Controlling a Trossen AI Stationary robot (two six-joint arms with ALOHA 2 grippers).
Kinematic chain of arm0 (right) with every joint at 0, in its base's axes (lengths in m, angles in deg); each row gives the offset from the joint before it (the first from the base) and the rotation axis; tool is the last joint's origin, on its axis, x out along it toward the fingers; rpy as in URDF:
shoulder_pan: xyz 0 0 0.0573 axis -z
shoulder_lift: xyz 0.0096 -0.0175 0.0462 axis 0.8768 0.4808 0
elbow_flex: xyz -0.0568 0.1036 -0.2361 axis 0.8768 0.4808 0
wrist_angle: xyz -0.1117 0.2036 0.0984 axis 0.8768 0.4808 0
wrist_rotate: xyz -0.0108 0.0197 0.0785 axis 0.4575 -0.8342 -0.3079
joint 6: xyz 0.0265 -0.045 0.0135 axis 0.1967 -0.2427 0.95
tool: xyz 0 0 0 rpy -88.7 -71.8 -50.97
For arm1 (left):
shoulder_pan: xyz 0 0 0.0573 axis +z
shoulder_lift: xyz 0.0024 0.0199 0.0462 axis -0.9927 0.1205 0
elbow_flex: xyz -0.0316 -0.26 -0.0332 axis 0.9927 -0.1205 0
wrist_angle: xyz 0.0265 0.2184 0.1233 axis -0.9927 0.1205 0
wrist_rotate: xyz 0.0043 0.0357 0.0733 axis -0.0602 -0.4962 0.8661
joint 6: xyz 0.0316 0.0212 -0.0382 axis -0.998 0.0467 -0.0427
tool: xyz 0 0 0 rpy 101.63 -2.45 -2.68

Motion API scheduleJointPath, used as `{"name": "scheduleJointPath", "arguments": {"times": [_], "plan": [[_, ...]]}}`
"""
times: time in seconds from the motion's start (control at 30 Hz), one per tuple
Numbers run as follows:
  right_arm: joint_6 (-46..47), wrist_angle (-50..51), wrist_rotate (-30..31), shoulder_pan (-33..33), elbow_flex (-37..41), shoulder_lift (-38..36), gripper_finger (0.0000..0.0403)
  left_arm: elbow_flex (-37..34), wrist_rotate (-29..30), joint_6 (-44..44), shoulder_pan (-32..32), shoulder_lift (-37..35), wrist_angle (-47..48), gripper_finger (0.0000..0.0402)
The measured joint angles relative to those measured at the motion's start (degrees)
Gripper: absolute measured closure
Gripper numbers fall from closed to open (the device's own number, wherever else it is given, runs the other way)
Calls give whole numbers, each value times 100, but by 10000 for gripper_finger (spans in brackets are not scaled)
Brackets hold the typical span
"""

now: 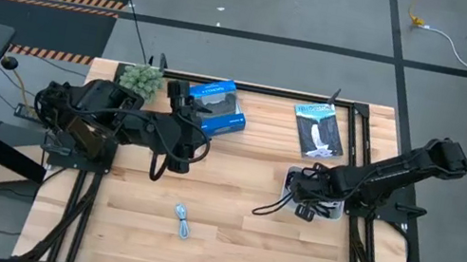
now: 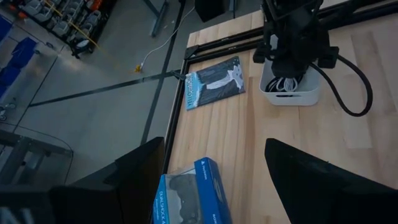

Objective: Pick and place USB-C Cables
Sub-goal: Put the white USB cable into the white bin

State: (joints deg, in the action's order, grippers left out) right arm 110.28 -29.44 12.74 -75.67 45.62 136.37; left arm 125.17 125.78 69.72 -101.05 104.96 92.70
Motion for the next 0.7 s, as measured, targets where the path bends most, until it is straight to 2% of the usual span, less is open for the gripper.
{"name": "scheduleJointPath", "arguments": {"times": [0.3,0.43,0.6,0.7], "plan": [[-9,-98,-4,0,36,7,359,0,-18,24,-1,0,3,116],[-9,-150,-3,-2,44,13,352,0,-296,152,-1,0,59,116],[33,-146,-123,0,35,19,318,-42,-903,803,15,6,684,116],[48,-101,-342,0,-53,20,285,-338,-1069,1053,23,42,908,116]]}}
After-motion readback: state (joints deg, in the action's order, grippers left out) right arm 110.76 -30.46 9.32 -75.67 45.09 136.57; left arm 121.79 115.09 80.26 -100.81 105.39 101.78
